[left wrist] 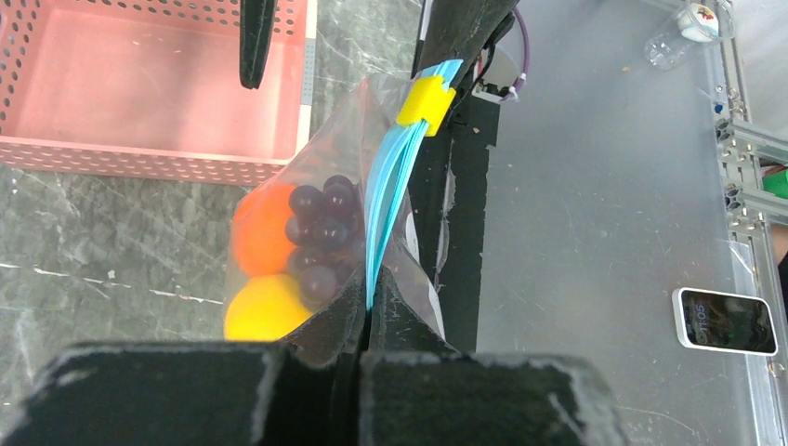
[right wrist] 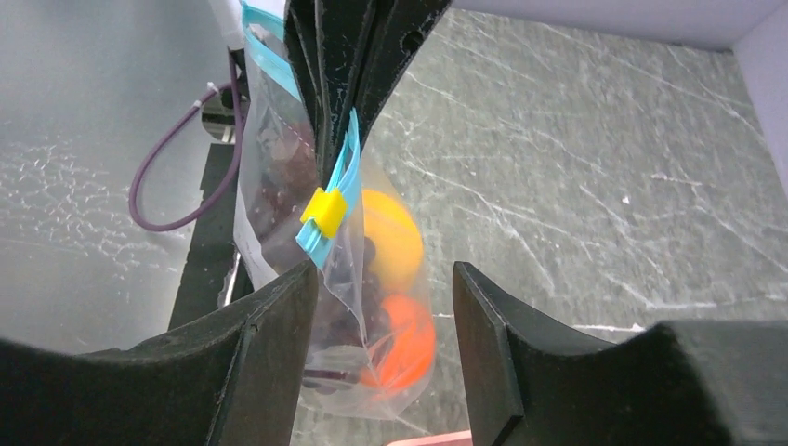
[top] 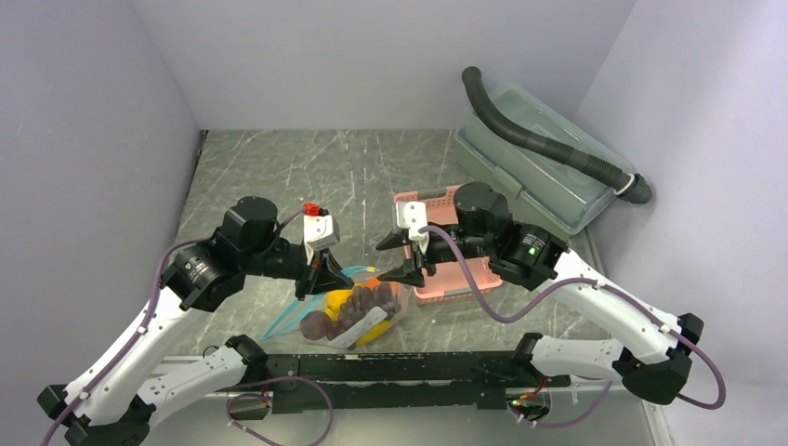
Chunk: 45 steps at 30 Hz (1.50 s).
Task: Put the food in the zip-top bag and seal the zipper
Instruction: Zip the zipper food storage bag at the center of the board.
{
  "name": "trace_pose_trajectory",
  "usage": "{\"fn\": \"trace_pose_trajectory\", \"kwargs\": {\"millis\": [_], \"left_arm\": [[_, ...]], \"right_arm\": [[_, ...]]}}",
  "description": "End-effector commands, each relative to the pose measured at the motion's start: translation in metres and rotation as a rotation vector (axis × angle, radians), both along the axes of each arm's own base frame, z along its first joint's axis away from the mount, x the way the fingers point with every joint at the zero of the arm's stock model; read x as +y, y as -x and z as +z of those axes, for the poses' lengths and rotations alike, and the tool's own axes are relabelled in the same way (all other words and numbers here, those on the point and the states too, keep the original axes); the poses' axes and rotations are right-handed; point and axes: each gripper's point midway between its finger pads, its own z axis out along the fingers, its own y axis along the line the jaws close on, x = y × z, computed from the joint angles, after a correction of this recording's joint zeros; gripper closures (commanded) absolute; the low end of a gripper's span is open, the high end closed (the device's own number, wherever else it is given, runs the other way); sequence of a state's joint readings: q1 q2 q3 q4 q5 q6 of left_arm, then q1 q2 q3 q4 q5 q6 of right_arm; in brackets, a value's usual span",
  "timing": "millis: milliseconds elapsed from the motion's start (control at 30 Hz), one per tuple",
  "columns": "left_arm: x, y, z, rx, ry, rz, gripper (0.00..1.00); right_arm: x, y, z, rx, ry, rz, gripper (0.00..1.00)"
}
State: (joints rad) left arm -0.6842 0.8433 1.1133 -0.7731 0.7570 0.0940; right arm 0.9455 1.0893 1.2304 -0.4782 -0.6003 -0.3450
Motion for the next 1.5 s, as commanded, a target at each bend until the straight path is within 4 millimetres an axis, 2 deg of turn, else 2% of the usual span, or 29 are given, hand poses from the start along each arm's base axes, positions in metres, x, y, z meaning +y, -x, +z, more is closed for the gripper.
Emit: {"fn": "trace_pose_trajectory", "kwargs": {"millis": [0,267,500,733,967,1033,1200,1300,1333,1400,1467], "left_arm": [[-0.004,0.008,0.030,-0.094,0.082,-0.076,1.00],[-0.005,0.008,0.031,-0.101,0.089,-0.081,1.00],[-0.006,0.007,0.034,-0.107,0.098,-0.086,1.00],[-0.006,0.009,0.033,-0.102,0.099,-0.089,1.00],[-0.006,0.008,0.029,-0.094,0.089,-0.084,1.00],[-0.005,0.008,0.028,-0.090,0.086,-0.082,1.00],[-0.006,0.006,0.026,-0.082,0.079,-0.075,1.00],[-0.006,0.005,0.026,-0.079,0.081,-0.068,0.90],[-0.006,0.005,0.027,-0.078,0.083,-0.068,0.81],[-0.007,0.005,0.027,-0.079,0.084,-0.064,0.70],[-0.006,0.003,0.027,-0.084,0.079,-0.059,0.65]], "right_arm": [[0.008,0.008,0.021,-0.067,-0.103,0.089,0.43],[0.014,0.017,0.005,-0.021,-0.079,0.161,0.55],[0.017,0.015,-0.005,0.001,-0.061,0.161,0.61],[0.018,0.017,-0.006,0.005,-0.056,0.172,0.80],[0.016,0.018,-0.002,0.003,-0.060,0.177,0.89],[0.016,0.019,-0.001,0.004,-0.059,0.182,1.00],[0.017,0.018,0.000,0.019,-0.053,0.172,1.00],[0.018,0.016,0.000,0.025,-0.054,0.157,1.00],[0.018,0.016,-0.001,0.030,-0.052,0.156,1.00],[0.018,0.015,0.002,0.042,-0.053,0.147,1.00],[0.020,0.013,0.005,0.065,-0.054,0.130,1.00]]}}
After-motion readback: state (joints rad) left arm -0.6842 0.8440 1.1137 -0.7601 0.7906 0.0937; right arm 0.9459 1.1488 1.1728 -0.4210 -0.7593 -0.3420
